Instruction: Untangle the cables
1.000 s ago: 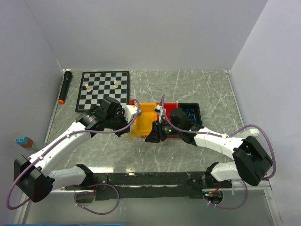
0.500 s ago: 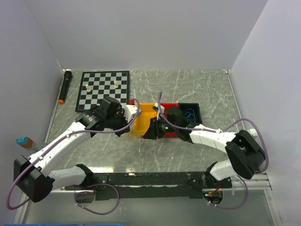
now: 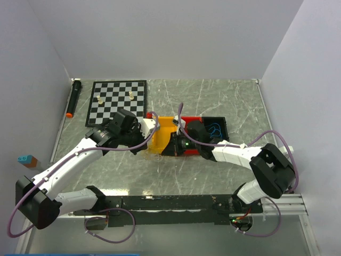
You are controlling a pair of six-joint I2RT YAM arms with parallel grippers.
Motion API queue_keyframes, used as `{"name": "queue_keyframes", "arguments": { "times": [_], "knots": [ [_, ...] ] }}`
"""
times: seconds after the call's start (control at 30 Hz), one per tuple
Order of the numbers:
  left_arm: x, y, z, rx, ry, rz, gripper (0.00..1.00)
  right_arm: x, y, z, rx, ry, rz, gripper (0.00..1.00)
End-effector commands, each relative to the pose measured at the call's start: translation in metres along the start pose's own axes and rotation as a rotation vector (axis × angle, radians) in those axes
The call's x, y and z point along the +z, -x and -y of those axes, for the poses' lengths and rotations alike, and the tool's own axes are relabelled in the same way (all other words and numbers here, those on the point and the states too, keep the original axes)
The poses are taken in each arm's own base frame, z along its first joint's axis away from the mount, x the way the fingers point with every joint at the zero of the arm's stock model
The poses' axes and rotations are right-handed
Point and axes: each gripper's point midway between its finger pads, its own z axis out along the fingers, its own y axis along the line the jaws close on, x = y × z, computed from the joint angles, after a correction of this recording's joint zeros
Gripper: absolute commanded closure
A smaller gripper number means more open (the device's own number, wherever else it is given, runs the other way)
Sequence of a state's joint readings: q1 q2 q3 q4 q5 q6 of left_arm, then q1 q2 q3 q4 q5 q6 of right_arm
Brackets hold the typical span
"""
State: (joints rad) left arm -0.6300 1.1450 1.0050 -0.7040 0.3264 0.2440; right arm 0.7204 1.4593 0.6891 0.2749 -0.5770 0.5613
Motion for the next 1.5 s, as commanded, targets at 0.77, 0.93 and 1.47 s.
{"name": "queue_keyframes", "arguments": {
  "times": [0.77,0.93,1.47],
  "knots": [
    [0.0,-0.097,-0.033,0.089,0.171,-0.208,0.99,-0.252,0.104,-0.009,-0.178,-0.521,0.731,1.0],
    [0.006,-0.133,-0.043,0.123,0.23,-0.292,0.99,-0.302,0.132,-0.033,-0.167,-0.564,0.939,1.0],
    [0.01,-0.093,-0.023,-0.014,0.124,-0.191,0.85,-0.081,0.011,-0.034,-0.153,-0.1,0.132,0.61]
  ]
}}
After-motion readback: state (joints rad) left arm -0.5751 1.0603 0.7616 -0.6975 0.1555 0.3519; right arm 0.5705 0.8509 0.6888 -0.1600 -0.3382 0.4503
